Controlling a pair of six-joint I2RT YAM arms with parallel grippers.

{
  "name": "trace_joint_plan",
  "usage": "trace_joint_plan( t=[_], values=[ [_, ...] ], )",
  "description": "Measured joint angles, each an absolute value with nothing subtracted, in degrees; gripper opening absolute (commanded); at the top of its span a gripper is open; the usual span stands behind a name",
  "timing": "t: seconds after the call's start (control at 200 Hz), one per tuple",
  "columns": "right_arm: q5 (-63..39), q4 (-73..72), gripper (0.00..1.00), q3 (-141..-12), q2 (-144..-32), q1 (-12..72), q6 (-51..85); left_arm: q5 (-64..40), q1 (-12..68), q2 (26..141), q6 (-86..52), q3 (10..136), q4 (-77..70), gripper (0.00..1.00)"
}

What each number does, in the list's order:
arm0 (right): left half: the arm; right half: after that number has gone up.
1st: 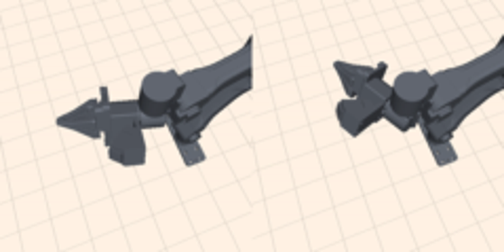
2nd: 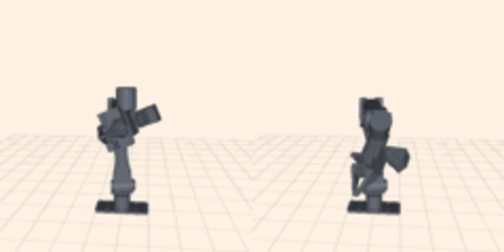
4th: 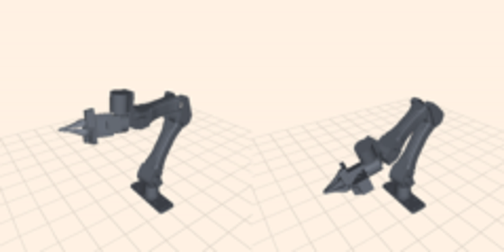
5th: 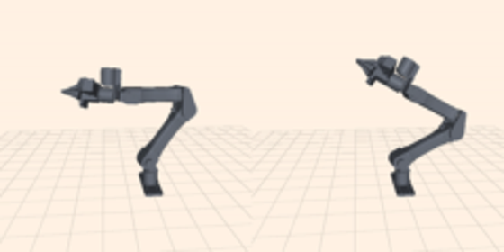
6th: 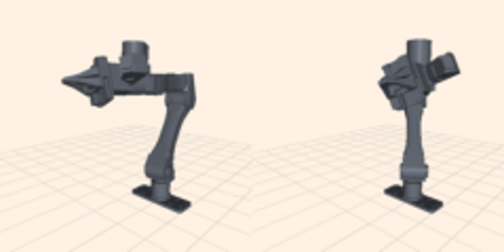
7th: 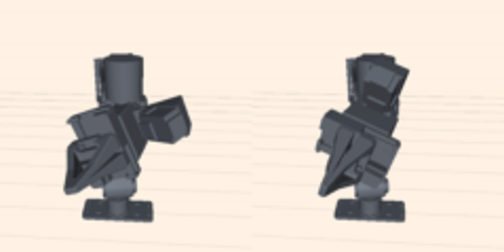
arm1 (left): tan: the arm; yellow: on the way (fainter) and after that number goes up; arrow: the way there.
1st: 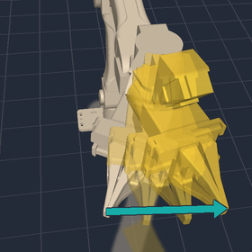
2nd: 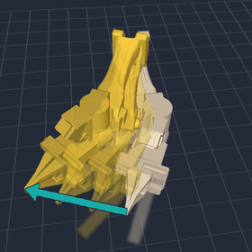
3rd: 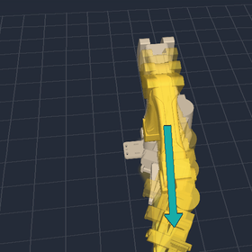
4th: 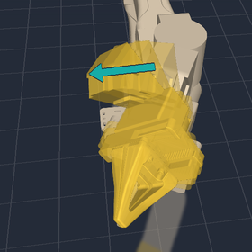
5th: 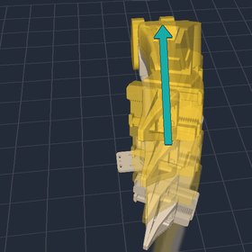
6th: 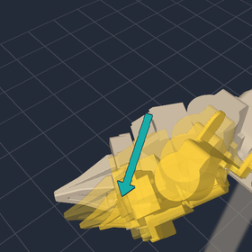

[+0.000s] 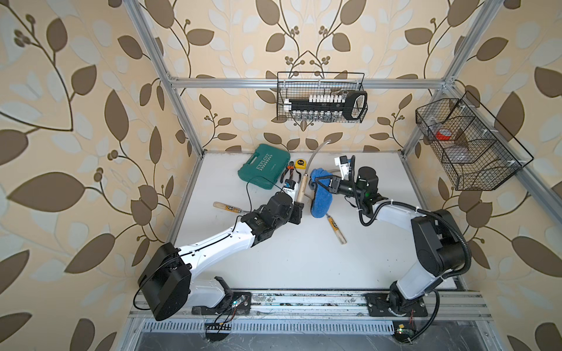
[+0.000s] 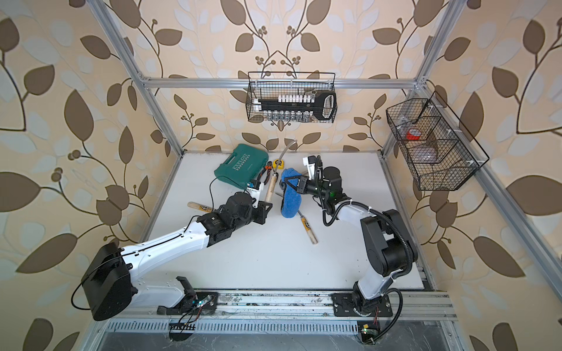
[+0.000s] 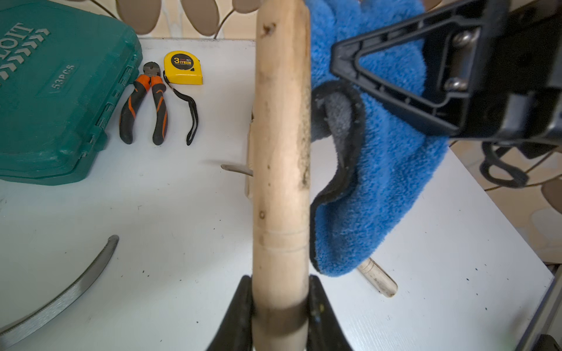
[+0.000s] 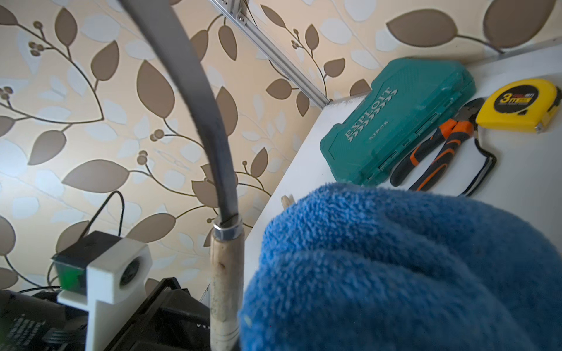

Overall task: Wipe small sickles with rags
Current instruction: Wipe the small sickle.

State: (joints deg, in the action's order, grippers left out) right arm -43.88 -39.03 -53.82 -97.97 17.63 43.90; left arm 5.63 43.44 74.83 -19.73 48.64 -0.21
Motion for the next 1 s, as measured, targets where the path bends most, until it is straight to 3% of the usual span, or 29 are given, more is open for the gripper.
trace_joint_plan(
  t=[0.435,1.0],
  values=[
    [-46.98,-41.08,0.0,-66.3,-105.8,19.38,48.4,4.93,43.16,74.89,-19.66,48.69,-0.62,0.0],
    [-47.86,-37.32,0.0,-75.16,-97.89,12.34,52.47,4.45,43.16,75.48,-19.33,49.15,-0.86,0.0]
  ],
)
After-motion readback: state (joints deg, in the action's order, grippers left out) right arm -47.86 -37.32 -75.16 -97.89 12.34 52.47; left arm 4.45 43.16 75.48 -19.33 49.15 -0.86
